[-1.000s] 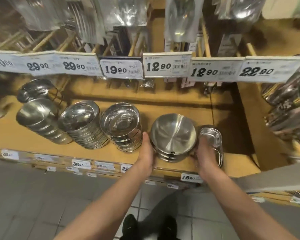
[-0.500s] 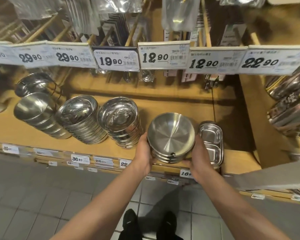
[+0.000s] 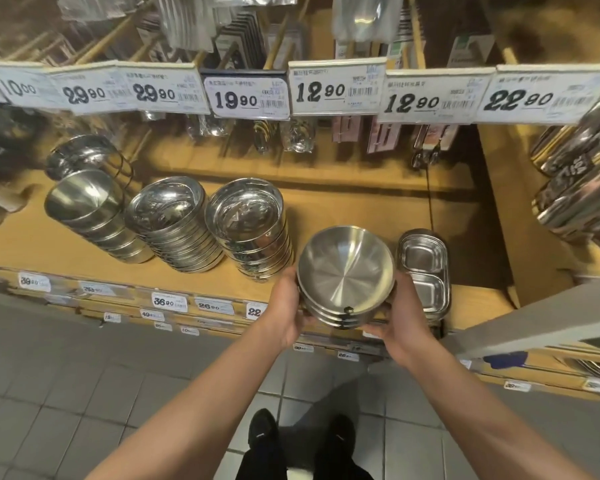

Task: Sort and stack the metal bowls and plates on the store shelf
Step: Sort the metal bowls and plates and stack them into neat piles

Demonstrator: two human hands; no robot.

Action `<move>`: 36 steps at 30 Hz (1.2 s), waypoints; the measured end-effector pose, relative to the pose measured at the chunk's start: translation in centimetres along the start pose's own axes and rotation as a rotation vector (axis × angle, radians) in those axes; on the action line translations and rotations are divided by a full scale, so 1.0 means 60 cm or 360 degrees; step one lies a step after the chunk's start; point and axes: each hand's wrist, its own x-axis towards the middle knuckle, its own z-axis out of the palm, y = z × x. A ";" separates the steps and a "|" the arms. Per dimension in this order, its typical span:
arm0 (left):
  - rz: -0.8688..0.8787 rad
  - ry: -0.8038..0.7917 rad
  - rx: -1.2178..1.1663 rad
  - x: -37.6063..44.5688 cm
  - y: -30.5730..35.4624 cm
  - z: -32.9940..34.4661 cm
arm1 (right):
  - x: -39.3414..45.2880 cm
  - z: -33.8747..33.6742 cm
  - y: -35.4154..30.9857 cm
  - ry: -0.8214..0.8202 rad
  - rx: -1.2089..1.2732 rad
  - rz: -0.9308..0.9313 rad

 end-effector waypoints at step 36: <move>0.0386 0.0469 -0.0436 -0.310 0.079 -0.811 | -0.356 0.693 0.304 -0.0748 -0.0573 -0.0090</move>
